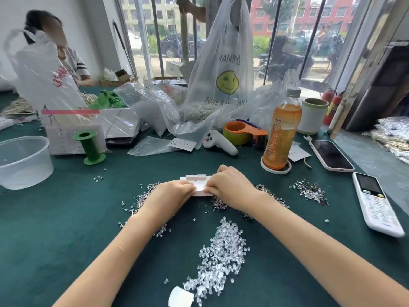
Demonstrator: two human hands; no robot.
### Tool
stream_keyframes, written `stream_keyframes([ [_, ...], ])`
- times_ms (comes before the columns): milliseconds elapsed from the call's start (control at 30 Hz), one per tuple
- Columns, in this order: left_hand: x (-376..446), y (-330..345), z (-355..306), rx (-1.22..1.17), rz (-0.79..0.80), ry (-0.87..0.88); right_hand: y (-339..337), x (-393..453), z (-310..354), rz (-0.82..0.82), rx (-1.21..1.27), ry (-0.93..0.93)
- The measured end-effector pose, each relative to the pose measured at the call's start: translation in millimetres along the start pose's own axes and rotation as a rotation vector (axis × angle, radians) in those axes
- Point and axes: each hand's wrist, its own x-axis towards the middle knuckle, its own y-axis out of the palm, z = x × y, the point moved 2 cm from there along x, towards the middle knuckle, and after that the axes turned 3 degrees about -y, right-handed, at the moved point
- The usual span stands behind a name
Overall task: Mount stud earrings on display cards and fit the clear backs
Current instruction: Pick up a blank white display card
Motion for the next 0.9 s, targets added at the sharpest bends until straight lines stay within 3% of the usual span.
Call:
stream_keyframes([
  [100,-2.7,-5.3,-6.1,-0.04,-0.207,0.005,0.9,-4.4,-2.8,-0.24,0.211,0.141],
  [167,-1.8,-13.1,-7.8,-0.256,-0.386,-0.153,0.4,-9.9,-4.8,-0.427,0.554,0.289],
  [233,-1.1,-18.3,-7.1,-0.533,-0.466,-0.366,2.0,-12.6,-3.4,-0.457,0.812,0.39],
  [367,0.5,-13.4,-9.2,-1.365,-0.417,-0.781,2.3,-12.6,3.1,-0.388,1.12,0.449],
  [500,-10.0,-11.2,-20.2,-1.67,-0.229,-0.847,-0.7,-11.8,10.6,-0.307,1.371,0.418],
  [567,-19.3,-11.8,-16.5,-1.566,-0.133,-0.777,-6.0,-11.8,7.8,-0.331,1.337,0.39],
  [633,-30.1,-19.1,-6.8,-1.23,-0.089,-0.655,-12.5,-12.0,3.1,-0.283,1.221,0.316],
  [767,-43.1,-40.8,6.7,-0.546,-0.103,-0.181,-16.0,-9.3,8.0,-0.027,1.093,0.151],
  [900,-51.5,-43.1,10.3,-0.412,-0.066,-0.022,-12.5,1.5,20.0,0.033,1.066,0.118],
])
